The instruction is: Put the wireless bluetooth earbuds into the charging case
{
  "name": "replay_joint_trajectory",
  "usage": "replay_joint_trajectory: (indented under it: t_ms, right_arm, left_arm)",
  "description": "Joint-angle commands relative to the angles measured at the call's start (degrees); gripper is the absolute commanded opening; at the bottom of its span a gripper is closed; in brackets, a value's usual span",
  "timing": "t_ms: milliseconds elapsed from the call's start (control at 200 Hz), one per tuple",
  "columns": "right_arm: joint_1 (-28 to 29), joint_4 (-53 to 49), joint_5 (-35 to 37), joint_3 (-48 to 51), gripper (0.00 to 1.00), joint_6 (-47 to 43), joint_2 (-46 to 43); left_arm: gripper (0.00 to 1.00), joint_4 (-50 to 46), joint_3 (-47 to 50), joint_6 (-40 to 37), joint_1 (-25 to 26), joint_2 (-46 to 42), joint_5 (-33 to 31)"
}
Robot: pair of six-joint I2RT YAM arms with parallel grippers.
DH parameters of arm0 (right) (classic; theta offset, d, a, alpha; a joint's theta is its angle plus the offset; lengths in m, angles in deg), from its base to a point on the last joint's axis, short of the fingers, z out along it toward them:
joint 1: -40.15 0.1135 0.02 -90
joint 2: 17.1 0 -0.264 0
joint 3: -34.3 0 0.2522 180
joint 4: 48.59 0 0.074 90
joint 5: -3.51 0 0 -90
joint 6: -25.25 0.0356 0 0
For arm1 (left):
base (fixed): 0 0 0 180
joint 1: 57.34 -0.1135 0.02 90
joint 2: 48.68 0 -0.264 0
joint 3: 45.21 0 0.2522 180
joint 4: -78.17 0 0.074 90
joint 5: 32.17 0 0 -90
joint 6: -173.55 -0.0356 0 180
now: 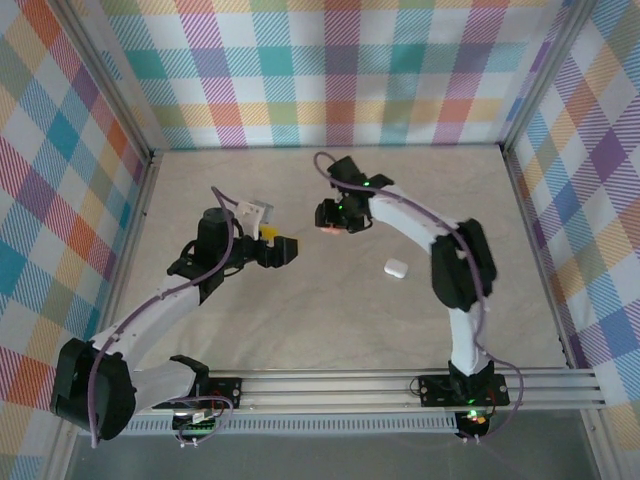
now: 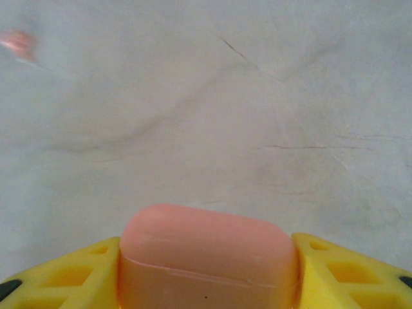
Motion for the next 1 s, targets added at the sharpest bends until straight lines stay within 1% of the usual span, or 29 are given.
replay_joint_trajectory:
  t_ms: [0,55,155,290,410,565,845,925,995]
  right_arm:
    - [-0.6,8.6,-6.3,3.1,0.46,3.6,-10.9]
    - [-0.5,10.0,-7.6,5.1,0.46,4.8,-14.1]
    - [-0.5,11.9,-8.5,9.1,0.46,7.4,-20.1]
    - [-0.3,15.6,-9.5,14.8,0.45,12.0,-26.9]
    - [-0.1,17.9,-9.3,18.7,0.45,14.1,-30.7]
    - [-0.1,18.1,-9.7,21.0,0.45,14.7,-33.6]
    - [-0.1,17.8,-11.3,22.0,0.46,14.5,-35.7]
    - [-0.1,17.8,-11.4,22.1,0.46,14.5,-35.9]
    - [-0.1,17.8,-11.0,22.6,0.46,14.6,-36.3]
  left_arm:
    - [0.83,9.5,-0.5,-1.7,3.1,-1.2,2.7]
    - [0.82,12.1,-0.7,-0.6,4.3,-0.9,2.0]
    - [0.82,21.0,0.3,1.9,6.3,-0.7,0.2]
    - [0.83,27.8,-0.3,2.2,9.1,1.3,-1.3]
    - [0.83,34.5,-0.3,2.2,10.8,3.7,-2.4]
    - [0.82,35.7,-3.2,2.1,12.9,8.5,-2.9]
    - [0.74,39.1,-5.7,3.7,15.4,13.3,-5.7]
    - [0.71,39.1,-6.4,5.0,15.6,14.4,-6.2]
    - [0.69,41.2,-6.3,6.4,15.7,15.5,-6.2]
